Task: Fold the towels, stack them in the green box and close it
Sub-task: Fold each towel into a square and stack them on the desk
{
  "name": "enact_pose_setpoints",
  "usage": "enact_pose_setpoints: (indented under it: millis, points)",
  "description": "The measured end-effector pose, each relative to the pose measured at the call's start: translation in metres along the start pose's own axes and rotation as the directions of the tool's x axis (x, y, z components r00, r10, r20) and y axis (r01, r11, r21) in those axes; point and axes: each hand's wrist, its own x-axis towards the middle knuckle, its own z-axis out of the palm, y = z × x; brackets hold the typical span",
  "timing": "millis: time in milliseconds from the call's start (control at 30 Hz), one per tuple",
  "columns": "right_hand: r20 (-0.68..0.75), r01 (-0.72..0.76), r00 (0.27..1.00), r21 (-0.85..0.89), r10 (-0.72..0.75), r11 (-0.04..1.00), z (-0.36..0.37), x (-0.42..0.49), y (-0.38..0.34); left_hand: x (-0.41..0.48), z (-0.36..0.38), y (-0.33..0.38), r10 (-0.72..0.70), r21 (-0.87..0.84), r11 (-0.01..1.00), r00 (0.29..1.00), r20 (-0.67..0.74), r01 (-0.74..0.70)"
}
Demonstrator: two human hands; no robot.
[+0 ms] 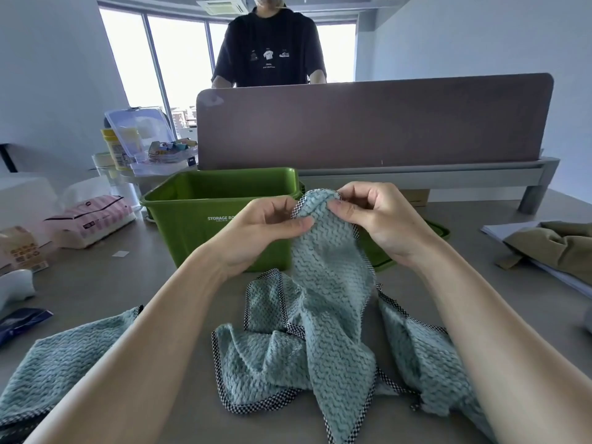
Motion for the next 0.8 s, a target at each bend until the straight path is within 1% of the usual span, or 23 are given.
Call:
enact_pose_setpoints:
  millis: [67,133,200,300,367,433,467,567,633,700,767,800]
  points:
    - [-0.025,0.005,1.000,0.012,-0.005,1.000,0.001,-0.001,-0.005,-0.001,0.000,0.004,0.014,-0.058,0.998,1.000,0.007,-0.014]
    - [-0.046,0.002,0.999,-0.010,-0.002,1.000,0.001,-0.001,-0.008,-0.001,-0.003,0.007,0.027,-0.071,0.997,0.999,-0.022,-0.029]
    - [-0.061,0.005,0.998,-0.050,-0.008,0.999,-0.001,-0.001,-0.010,-0.001,-0.007,0.011,0.050,-0.031,0.998,0.995,-0.085,-0.052]
    - [-0.068,0.032,0.997,-0.158,-0.044,0.987,-0.006,-0.001,-0.013,0.000,-0.013,0.015,0.104,-0.002,0.994,0.976,-0.194,-0.106]
    - [-0.003,0.019,1.000,-0.213,-0.020,0.977,-0.012,-0.003,-0.015,0.000,-0.015,0.018,0.131,-0.008,0.990,0.960,-0.247,-0.138]
    - [0.099,-0.018,0.994,-0.214,0.040,0.977,-0.018,-0.007,-0.020,0.001,-0.016,0.019,0.146,0.009,0.989,0.945,-0.292,-0.150]
    - [0.126,-0.038,0.990,-0.205,0.064,0.978,-0.022,-0.009,-0.020,0.001,-0.016,0.019,0.148,0.029,0.989,0.939,-0.309,-0.147]
    - [0.133,-0.064,0.987,-0.168,0.087,0.984,-0.032,-0.010,-0.019,0.000,-0.018,0.019,0.148,0.064,0.989,0.926,-0.347,-0.134]
    - [0.120,-0.042,0.991,-0.158,0.061,0.987,-0.035,-0.010,-0.017,-0.002,-0.019,0.022,0.138,0.038,0.990,0.936,-0.323,-0.133]
    - [0.112,-0.029,0.993,-0.143,0.045,0.989,-0.034,-0.009,-0.018,-0.005,-0.019,0.027,0.118,0.025,0.993,0.965,-0.235,-0.116]
    - [0.126,-0.010,0.992,-0.148,0.029,0.989,-0.029,-0.008,-0.020,-0.006,-0.014,0.029,0.105,0.059,0.994,0.982,-0.158,-0.097]
    - [0.138,0.003,0.990,-0.166,0.020,0.986,-0.026,-0.009,-0.022,-0.006,-0.011,0.029,0.105,0.093,0.991,0.983,-0.148,-0.092]
